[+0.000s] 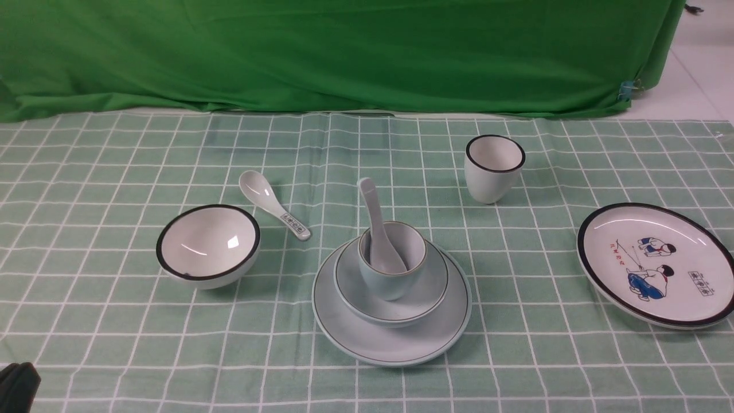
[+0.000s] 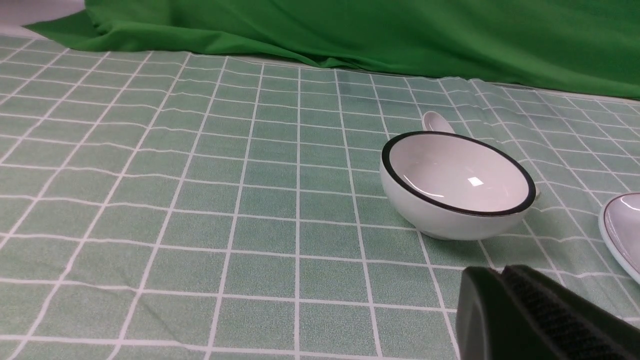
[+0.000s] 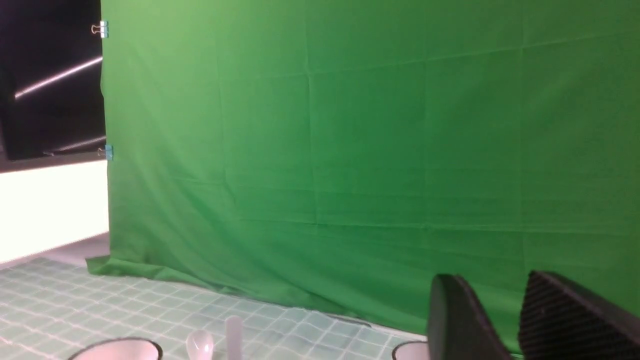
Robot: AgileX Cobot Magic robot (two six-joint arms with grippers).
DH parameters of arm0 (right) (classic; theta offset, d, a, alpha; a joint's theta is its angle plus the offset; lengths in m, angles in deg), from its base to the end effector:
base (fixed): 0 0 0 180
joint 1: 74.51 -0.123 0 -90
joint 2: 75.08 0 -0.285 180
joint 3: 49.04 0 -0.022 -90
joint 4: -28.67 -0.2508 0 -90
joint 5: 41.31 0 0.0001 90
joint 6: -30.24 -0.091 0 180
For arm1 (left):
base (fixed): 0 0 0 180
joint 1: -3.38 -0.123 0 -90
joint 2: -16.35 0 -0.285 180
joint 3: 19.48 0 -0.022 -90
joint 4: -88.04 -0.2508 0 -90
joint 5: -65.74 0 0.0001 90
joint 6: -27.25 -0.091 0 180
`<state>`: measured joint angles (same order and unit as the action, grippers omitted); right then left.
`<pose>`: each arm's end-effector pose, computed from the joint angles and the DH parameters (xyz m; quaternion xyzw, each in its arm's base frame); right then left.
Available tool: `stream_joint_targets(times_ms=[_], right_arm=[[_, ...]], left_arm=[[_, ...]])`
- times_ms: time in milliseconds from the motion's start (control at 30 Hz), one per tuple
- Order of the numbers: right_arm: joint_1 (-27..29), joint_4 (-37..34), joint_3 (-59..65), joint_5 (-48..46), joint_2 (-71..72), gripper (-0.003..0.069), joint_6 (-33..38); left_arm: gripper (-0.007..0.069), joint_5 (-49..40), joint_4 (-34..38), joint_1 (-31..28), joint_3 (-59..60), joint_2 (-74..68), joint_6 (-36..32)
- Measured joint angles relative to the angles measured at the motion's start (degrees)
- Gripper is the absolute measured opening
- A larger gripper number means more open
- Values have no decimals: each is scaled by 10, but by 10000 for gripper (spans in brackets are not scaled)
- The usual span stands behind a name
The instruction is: Place the bowls on the plates on the blue tablecloth, put the cups on the bowls, and place the spoons in the cups.
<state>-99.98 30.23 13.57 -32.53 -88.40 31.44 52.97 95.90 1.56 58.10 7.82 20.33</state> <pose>0.0400 0.0195 0.3062 -0.1365 0.5360 0.1653 0.8166 0.0568 -0.0010 0.1903 -0.0072 0.7590 -0.0054 0.6510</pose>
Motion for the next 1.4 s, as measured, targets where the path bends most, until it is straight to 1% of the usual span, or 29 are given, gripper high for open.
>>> stream_joint_targets(times_ms=[67,100,167,233,300,367,467,633,1400], right_arm=[[33,0,0,-56,9,241,13],[41,0,0,-68,10,241,14],[89,0,3,-130,10,241,28],[119,0,17,-165,11,241,42],[151,0,40,-184,14,241,62],[192,1,90,-200,22,241,83],[218,0,141,-215,42,241,81],[230,0,149,-221,54,241,84],[230,0,149,-222,54,241,84]], left_arm=[[13,0,0,0,0,0,0],[13,0,0,0,0,0,0],[13,0,0,0,0,0,0],[13,0,0,0,0,0,0],[13,0,0,0,0,0,0],[13,0,0,0,0,0,0],[13,-1,0,0,0,0,0],[15,-1,0,0,0,0,0],[17,-1,0,0,0,0,-2]])
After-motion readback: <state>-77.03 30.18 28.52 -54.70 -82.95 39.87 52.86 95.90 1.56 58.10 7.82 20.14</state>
